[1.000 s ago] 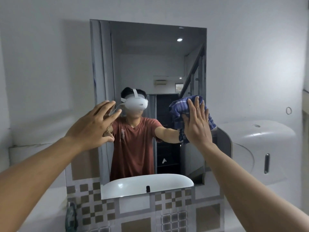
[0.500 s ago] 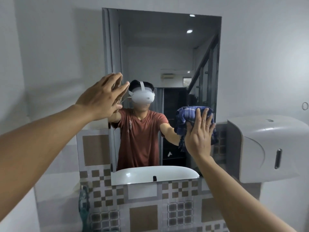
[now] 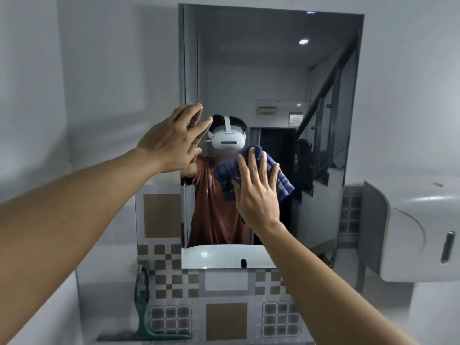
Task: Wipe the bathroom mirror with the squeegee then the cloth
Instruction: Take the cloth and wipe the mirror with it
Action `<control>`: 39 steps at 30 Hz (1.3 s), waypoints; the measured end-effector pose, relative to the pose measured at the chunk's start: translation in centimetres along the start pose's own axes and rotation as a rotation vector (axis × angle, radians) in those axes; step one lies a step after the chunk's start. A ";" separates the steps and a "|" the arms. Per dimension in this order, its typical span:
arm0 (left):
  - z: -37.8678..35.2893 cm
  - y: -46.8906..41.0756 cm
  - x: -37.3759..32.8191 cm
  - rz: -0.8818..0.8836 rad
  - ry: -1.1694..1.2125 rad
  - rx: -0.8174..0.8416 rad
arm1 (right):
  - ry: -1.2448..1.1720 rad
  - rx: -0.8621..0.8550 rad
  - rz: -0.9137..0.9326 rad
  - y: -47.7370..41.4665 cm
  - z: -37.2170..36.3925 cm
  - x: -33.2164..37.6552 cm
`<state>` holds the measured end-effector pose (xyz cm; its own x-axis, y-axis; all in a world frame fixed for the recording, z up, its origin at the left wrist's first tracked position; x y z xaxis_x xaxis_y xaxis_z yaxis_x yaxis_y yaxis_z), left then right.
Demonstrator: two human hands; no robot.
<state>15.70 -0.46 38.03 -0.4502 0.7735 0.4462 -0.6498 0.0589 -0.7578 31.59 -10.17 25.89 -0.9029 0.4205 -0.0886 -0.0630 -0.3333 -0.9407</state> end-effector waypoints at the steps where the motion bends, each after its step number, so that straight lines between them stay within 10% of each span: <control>1: 0.0 0.0 0.0 0.003 0.000 0.005 | 0.009 -0.003 0.032 -0.2 -0.1 0.8; 19: 0.0 0.1 -0.1 -0.003 -0.031 0.028 | 0.062 0.222 0.670 4.9 -3.9 8.7; 39: -5.9 6.8 -6.0 0.049 0.140 -0.006 | 0.024 0.101 -0.066 6.0 1.1 -10.7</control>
<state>17.56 -0.96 27.36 -0.3907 0.8561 0.3384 -0.6255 0.0228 -0.7799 40.40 -17.58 21.52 -0.8852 0.4637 -0.0364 -0.1656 -0.3873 -0.9070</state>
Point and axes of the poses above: each hand's wrist, its own y-axis away from the middle knuckle, its own z-axis out of the back of the hand, x = y × z, the point moved 6 cm from there along -y, towards the middle knuckle, and after that the axes turned 4 degrees about y, right-handed, at the moved point
